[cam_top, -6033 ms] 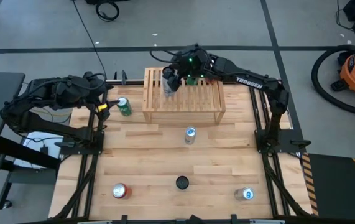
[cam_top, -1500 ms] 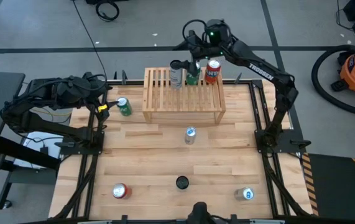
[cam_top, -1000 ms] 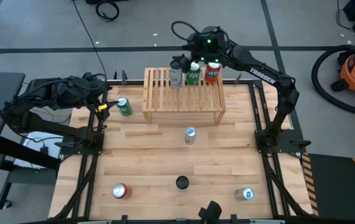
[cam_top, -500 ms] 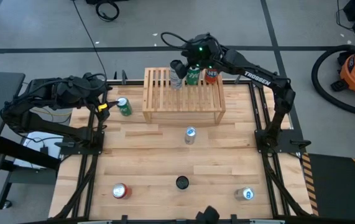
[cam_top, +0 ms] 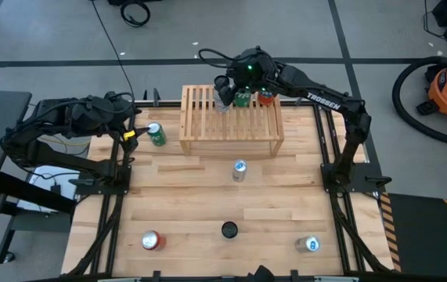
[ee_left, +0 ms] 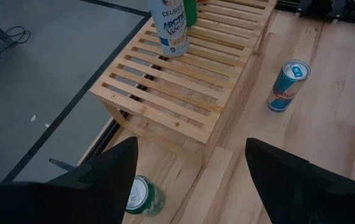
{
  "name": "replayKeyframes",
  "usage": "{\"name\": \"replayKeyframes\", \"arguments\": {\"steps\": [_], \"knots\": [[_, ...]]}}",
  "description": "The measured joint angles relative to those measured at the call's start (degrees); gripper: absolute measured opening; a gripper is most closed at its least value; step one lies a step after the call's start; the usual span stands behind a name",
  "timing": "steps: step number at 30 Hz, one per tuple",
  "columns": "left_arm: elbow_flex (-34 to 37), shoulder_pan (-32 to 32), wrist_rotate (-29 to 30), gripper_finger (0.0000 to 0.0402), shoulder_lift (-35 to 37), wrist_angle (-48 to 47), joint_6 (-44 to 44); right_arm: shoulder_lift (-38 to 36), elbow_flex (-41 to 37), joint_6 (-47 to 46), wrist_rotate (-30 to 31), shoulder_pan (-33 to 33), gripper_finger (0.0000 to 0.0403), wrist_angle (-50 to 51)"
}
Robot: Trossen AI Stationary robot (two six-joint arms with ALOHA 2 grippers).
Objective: Place canned beverage on shelf
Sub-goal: Put the left white blue soda can on the shelf
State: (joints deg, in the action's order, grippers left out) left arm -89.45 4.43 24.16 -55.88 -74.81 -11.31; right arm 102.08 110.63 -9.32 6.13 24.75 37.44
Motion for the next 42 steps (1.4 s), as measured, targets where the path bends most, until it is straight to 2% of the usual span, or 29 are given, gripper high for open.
{"name": "replayKeyframes", "arguments": {"steps": [7, 32, 38, 42], "knots": [[0.0, 0.0, 0.0, 0.0299, 0.0, 0.0, 0.0, 0.0, 0.0, 0.3, 2.0, 0.0, 0.0341, 2.4], [0.0, 0.0, 0.0, 0.0299, 0.0, 0.0, 0.0, 0.0, -3.0, 0.9, -0.1, 0.2, 0.0340, -0.5], [0.0, 0.0, 0.0, 0.0299, 0.0, 0.0, 0.0, 0.0, -3.0, 3.8, -0.2, 0.5, 0.0317, -0.4], [0.0, 0.0, 0.0, 0.0299, 0.0, 0.0, 0.0, 0.0, -3.0, 5.0, -3.2, 1.5, 0.0290, -0.3]]}}
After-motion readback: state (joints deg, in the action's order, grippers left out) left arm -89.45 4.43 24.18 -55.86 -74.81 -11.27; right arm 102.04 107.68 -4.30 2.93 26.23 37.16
